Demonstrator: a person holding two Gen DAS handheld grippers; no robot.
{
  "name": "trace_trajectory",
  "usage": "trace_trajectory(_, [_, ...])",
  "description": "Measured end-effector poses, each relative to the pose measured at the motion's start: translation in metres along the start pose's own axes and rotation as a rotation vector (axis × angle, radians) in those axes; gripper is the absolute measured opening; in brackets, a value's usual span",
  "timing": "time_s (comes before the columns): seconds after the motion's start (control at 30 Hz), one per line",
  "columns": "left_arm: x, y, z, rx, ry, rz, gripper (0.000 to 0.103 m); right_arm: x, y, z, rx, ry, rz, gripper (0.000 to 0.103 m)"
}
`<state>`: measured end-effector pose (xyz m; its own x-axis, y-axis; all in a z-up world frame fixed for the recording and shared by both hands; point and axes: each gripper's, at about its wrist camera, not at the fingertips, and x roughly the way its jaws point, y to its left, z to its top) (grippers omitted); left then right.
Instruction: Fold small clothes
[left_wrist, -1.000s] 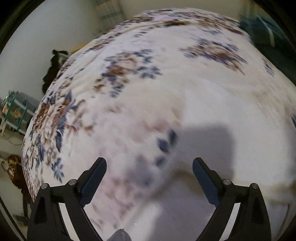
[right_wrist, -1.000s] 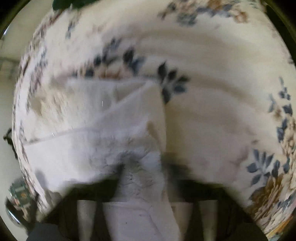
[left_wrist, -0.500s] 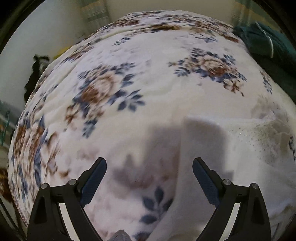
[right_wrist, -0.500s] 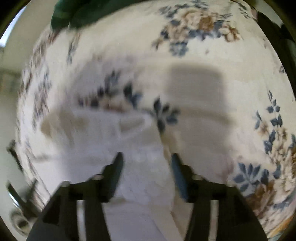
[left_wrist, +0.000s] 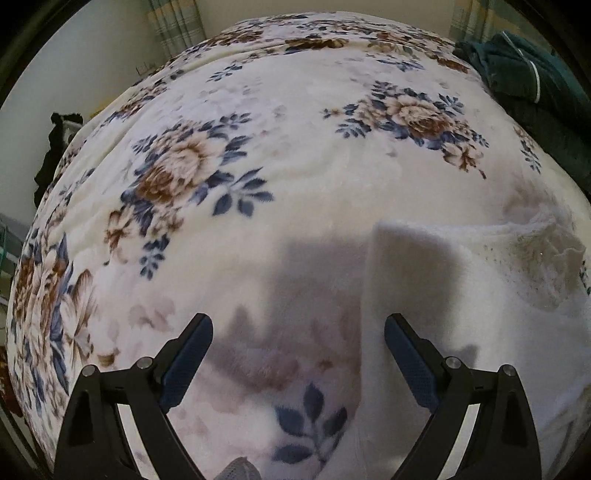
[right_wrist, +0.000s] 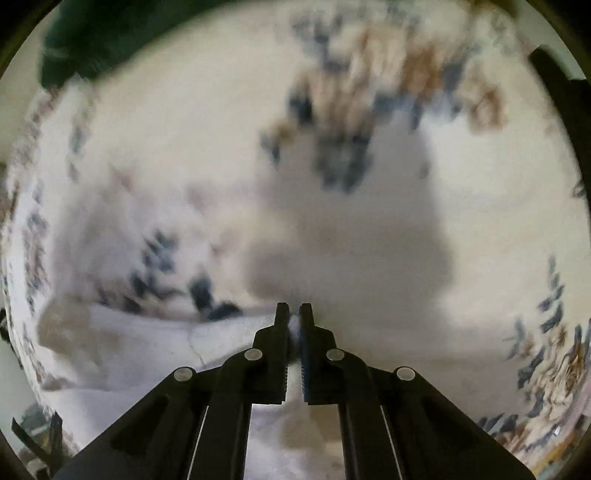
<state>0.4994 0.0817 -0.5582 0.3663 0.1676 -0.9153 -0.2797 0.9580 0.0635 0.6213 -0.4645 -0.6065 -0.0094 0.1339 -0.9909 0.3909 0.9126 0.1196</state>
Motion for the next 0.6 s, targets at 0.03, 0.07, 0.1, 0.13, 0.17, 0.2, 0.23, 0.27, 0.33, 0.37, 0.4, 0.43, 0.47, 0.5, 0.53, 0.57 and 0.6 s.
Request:
trace_trajectory(0.03, [-0.006, 0.003, -0.001, -0.010, -0.009, -0.005, 0.095, -0.003, 0.003, -0.004, -0.001, 0.012, 0.027, 0.007])
trace_trajectory(0.07, [-0.013, 0.005, -0.002, -0.018, -0.018, -0.010, 0.095, -0.008, 0.003, -0.008, -0.005, 0.014, 0.046, 0.019])
trace_trajectory(0.1, [-0.024, 0.008, -0.003, -0.028, -0.033, -0.030, 0.095, -0.018, 0.000, -0.016, -0.007, 0.013, 0.055, 0.026])
trace_trajectory(0.13, [-0.032, 0.009, -0.005, -0.028, -0.045, -0.044, 0.095, -0.033, -0.006, -0.029, 0.005, -0.009, 0.075, 0.041])
trace_trajectory(0.17, [-0.044, 0.009, -0.008, -0.019, -0.062, -0.053, 0.095, -0.045, -0.013, -0.041, 0.024, -0.020, 0.098, 0.050])
trace_trajectory(0.2, [-0.055, 0.009, -0.011, -0.005, -0.077, -0.060, 0.095, -0.058, -0.024, -0.057, 0.045, -0.016, 0.119, 0.050])
trace_trajectory(0.23, [-0.070, 0.008, -0.018, 0.018, -0.092, -0.068, 0.095, -0.071, -0.037, -0.077, 0.056, -0.002, 0.135, 0.050])
trace_trajectory(0.27, [-0.080, 0.006, -0.025, 0.036, -0.100, -0.070, 0.095, -0.082, -0.047, -0.096, 0.059, 0.007, 0.141, 0.050])
trace_trajectory(0.33, [-0.103, 0.000, -0.046, 0.079, -0.100, -0.070, 0.095, -0.104, -0.078, -0.139, 0.066, 0.037, 0.144, 0.050])
trace_trajectory(0.37, [-0.111, -0.005, -0.058, 0.097, -0.087, -0.073, 0.095, -0.113, -0.088, -0.154, 0.067, 0.050, 0.146, 0.050])
trace_trajectory(0.4, [-0.120, -0.009, -0.072, 0.114, -0.072, -0.079, 0.095, -0.121, -0.106, -0.170, 0.068, 0.061, 0.147, 0.050])
trace_trajectory(0.43, [-0.130, -0.019, -0.094, 0.141, -0.040, -0.081, 0.095, -0.130, -0.126, -0.187, 0.069, 0.074, 0.148, 0.050])
trace_trajectory(0.47, [-0.136, -0.026, -0.108, 0.156, -0.016, -0.088, 0.095, -0.132, -0.142, -0.198, 0.074, 0.087, 0.156, 0.050])
trace_trajectory(0.5, [-0.143, -0.037, -0.126, 0.173, 0.010, -0.100, 0.095, -0.132, -0.158, -0.206, 0.081, 0.101, 0.173, 0.050])
trace_trajectory(0.53, [-0.150, -0.053, -0.151, 0.201, 0.037, -0.105, 0.095, -0.130, -0.172, -0.207, 0.086, 0.114, 0.197, 0.050])
trace_trajectory(0.57, [-0.154, -0.067, -0.171, 0.224, 0.066, -0.107, 0.095, -0.121, -0.177, -0.202, 0.085, 0.125, 0.223, 0.050])
trace_trajectory(0.6, [-0.158, -0.089, -0.201, 0.253, 0.115, -0.119, 0.095, -0.116, -0.186, -0.200, 0.080, 0.130, 0.252, 0.050])
